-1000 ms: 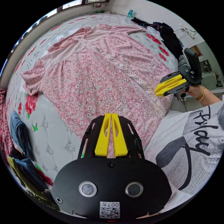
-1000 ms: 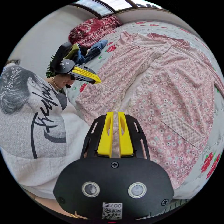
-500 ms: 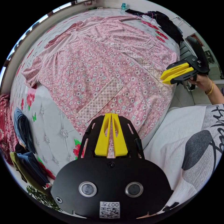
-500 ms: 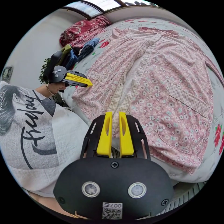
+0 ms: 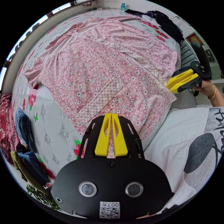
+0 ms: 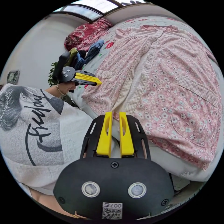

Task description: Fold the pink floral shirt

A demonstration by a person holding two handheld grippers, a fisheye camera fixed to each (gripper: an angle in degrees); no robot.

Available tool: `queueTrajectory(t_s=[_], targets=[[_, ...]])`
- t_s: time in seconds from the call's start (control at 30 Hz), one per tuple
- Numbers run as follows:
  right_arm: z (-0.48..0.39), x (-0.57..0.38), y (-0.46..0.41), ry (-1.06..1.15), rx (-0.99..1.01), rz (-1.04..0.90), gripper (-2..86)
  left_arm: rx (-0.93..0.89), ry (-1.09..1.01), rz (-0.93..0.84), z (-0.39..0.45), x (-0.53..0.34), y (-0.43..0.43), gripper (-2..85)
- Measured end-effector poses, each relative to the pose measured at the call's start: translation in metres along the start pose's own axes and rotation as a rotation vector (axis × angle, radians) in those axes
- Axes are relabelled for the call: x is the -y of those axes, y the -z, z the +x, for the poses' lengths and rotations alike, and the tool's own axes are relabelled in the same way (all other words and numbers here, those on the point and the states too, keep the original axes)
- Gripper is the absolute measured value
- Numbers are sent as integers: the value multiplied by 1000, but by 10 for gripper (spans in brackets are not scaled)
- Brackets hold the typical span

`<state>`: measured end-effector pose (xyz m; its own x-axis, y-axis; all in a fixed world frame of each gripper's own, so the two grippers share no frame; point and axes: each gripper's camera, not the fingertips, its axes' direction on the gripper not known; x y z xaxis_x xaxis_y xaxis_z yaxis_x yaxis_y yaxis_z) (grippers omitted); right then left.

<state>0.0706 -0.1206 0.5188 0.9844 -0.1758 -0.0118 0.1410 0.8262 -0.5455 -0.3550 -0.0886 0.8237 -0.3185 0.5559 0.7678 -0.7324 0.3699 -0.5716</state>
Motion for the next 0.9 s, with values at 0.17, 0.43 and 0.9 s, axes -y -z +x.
queueTrajectory(t_s=[0.17,0.43,0.9], targets=[[10,5,-5,-6,75,-24,32,11,-7,-5,5,3,-5,-10],[7,16,-13,19,37,-71,0,-23,12,-5,2,2,-12,-10],[-30,-40,11,20,-73,8,-2,55,-37,-17,14,-15,-18,-10]])
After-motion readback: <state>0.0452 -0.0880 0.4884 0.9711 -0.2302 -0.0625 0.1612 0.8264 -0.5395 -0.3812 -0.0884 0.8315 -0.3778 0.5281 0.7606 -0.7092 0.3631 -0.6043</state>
